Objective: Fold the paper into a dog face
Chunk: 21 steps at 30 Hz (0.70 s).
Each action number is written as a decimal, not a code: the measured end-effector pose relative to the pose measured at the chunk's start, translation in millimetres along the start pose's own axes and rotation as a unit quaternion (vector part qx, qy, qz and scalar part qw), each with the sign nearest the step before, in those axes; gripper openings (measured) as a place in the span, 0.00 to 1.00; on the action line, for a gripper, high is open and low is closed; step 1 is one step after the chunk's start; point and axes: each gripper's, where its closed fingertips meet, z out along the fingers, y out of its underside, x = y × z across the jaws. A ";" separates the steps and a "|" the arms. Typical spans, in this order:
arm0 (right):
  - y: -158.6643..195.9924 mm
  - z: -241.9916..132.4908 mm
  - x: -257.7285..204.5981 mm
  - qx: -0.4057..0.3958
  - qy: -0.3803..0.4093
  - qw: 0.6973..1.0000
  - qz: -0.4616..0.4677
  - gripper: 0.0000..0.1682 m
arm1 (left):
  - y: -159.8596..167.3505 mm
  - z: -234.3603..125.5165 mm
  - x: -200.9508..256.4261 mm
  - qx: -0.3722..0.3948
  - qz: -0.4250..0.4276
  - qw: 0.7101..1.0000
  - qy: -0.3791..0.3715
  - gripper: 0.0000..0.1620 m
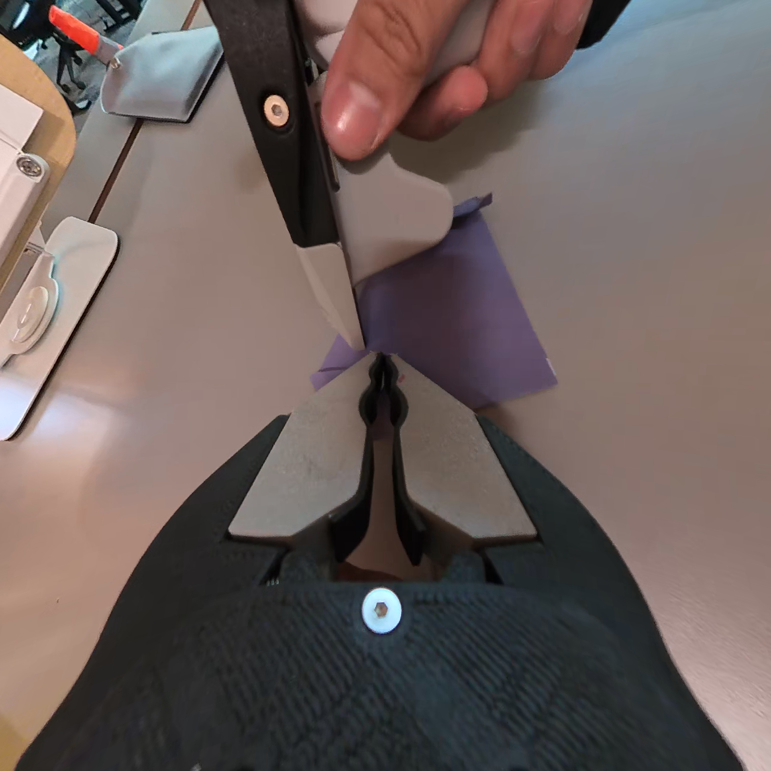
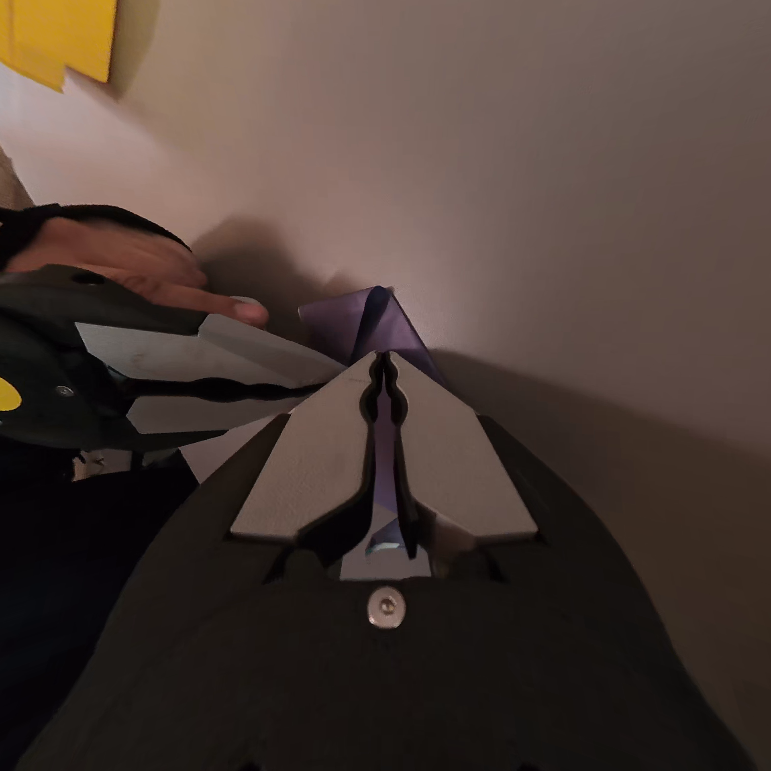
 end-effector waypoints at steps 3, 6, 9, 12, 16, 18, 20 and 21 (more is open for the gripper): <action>0.0 -0.2 0.0 0.011 -0.008 1.000 0.009 0.00 | 0.7 0.3 4.3 -0.004 0.003 1.000 0.012 0.00; -0.2 -0.2 0.1 0.011 0.000 1.000 0.006 0.00 | 0.7 -0.3 8.3 -0.006 0.000 1.000 0.020 0.00; -0.5 -0.1 0.0 0.009 0.003 1.000 0.005 0.00 | 3.6 1.8 7.5 -0.017 -0.009 1.000 0.022 0.00; -2.2 0.6 -0.5 0.024 -0.013 0.999 0.016 0.00 | 4.6 2.5 5.3 -0.020 -0.040 0.998 0.036 0.00; -3.4 0.0 -0.6 0.046 -0.053 0.997 0.041 0.00 | 4.8 2.4 5.3 -0.020 -0.047 0.998 0.041 0.00; -10.0 -3.0 -2.2 0.068 -0.070 0.994 0.047 0.00 | 5.0 2.4 5.1 -0.020 -0.043 0.998 0.038 0.00; -18.9 -7.3 -9.8 0.086 -0.095 0.990 0.051 0.00 | 5.0 2.4 5.1 -0.020 -0.038 0.999 0.033 0.00; -21.5 -7.4 -12.0 0.085 -0.096 0.991 0.048 0.00 | 5.0 2.4 5.0 -0.020 -0.036 0.999 0.032 0.00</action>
